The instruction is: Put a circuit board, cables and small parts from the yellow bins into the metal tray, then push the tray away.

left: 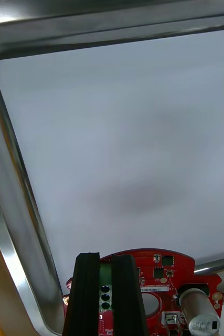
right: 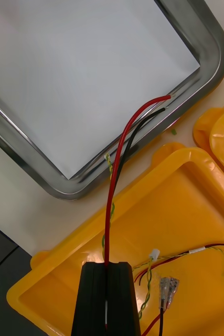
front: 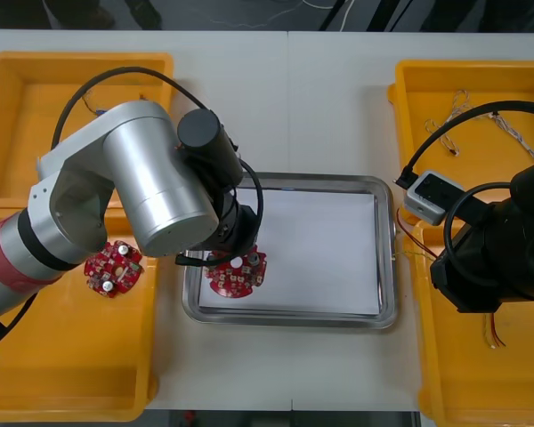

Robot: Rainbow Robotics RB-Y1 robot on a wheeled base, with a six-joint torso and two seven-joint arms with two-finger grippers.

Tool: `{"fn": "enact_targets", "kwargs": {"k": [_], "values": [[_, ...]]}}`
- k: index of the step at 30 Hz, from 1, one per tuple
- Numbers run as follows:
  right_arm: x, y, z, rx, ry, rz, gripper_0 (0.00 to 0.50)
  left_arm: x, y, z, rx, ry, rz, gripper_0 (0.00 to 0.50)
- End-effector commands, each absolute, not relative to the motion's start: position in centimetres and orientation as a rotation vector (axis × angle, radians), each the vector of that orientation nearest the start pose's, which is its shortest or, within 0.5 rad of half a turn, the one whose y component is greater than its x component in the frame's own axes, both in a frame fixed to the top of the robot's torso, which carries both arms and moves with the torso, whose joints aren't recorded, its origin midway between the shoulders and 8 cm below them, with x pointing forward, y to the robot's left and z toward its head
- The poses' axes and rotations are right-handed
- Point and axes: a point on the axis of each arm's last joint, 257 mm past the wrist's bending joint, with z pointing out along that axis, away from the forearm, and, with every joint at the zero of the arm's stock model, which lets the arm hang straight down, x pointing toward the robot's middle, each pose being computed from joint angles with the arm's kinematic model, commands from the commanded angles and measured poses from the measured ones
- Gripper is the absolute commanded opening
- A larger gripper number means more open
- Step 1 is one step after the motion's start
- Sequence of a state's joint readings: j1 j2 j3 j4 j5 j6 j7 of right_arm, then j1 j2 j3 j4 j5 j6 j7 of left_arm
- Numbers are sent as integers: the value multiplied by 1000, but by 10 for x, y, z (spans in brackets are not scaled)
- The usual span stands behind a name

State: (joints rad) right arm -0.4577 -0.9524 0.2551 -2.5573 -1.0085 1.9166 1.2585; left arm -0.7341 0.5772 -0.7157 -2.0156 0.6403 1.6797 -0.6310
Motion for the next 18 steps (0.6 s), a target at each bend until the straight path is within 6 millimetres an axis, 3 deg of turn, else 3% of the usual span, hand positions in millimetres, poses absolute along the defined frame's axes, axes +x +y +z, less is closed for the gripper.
{"fn": "enact_targets", "kwargs": {"k": [1,18], "values": [[325,-200,-142,-1055,2451,-165,0,424,57,-222,179,2623,-168,0],[325,-200,-142,-1058,2450,-164,0,439,72,-263,128,2627,-132,0]]}}
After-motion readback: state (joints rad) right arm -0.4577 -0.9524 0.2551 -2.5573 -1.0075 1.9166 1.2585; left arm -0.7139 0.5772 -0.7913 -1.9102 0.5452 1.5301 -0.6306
